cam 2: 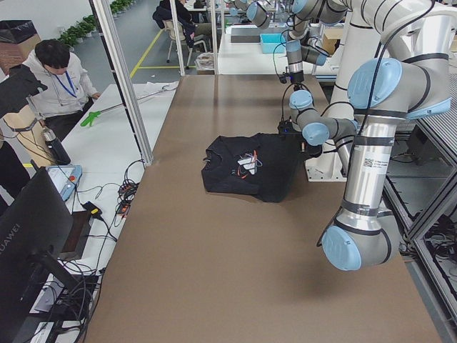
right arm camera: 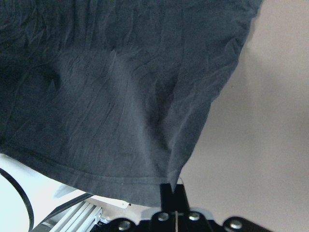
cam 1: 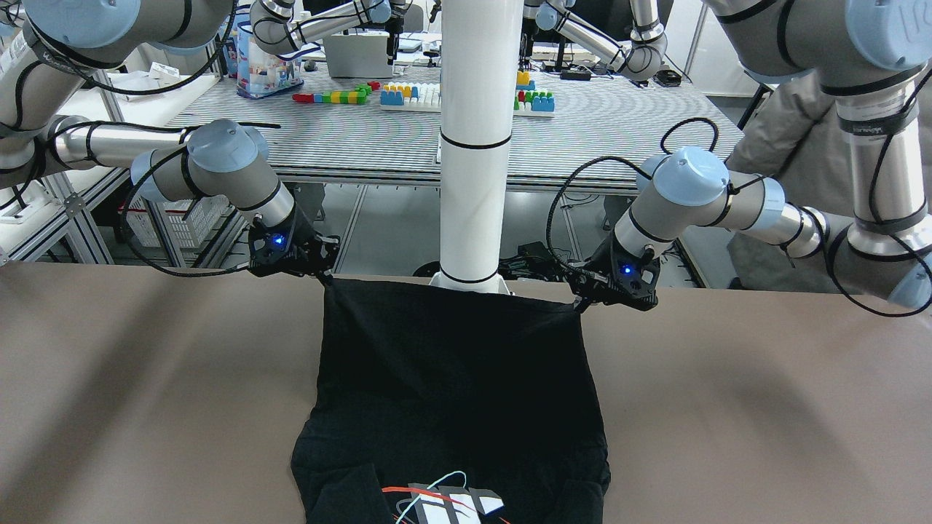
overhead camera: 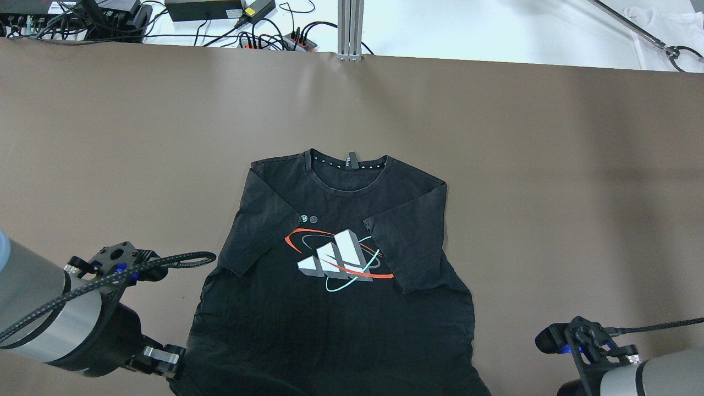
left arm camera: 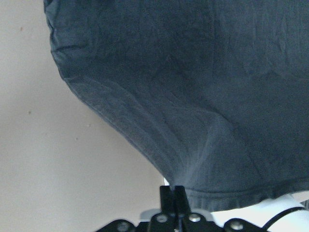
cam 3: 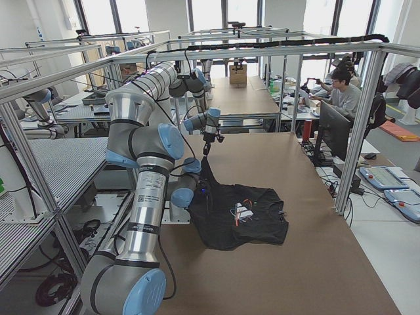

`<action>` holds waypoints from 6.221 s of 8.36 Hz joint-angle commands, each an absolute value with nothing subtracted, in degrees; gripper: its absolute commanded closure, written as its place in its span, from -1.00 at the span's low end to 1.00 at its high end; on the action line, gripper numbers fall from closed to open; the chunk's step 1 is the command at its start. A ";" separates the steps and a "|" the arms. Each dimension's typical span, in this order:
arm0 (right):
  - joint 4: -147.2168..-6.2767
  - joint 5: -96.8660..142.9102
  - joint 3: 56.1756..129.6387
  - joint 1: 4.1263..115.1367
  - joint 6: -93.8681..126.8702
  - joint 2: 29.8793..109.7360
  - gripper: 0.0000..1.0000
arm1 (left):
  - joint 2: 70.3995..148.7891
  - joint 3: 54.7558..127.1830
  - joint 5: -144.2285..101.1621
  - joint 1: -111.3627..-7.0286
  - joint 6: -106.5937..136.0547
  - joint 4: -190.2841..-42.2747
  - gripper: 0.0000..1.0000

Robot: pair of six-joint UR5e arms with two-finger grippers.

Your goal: Fold clothes

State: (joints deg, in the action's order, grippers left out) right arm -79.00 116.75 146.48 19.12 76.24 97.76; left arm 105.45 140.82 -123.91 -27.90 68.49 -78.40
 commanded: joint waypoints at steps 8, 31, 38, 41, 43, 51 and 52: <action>-79.80 112.69 120.42 40.87 76.20 79.11 1.00 | 125.49 109.81 -118.59 -47.55 61.44 -78.84 1.00; -80.68 107.05 103.80 41.84 68.82 63.98 -0.88 | 103.45 108.82 -106.91 -37.21 54.13 -103.80 -1.00; -80.77 104.77 103.62 41.66 68.73 63.98 -0.88 | 103.45 100.10 -106.17 -34.37 56.16 -116.72 -0.86; -80.77 104.77 103.62 41.66 68.73 63.98 -0.88 | 103.36 101.25 -106.44 -34.37 56.16 -116.72 -0.86; -80.77 104.68 103.62 41.66 68.73 63.98 -0.88 | 103.27 101.16 -106.88 -33.32 56.16 -116.63 -0.39; -80.77 104.68 103.45 41.66 68.64 63.90 -0.88 | 98.88 107.49 -108.54 -32.34 56.16 -115.93 1.00; -80.77 104.68 103.45 41.66 68.64 63.90 -0.88 | 98.96 107.14 -108.11 -32.60 56.16 -115.75 1.00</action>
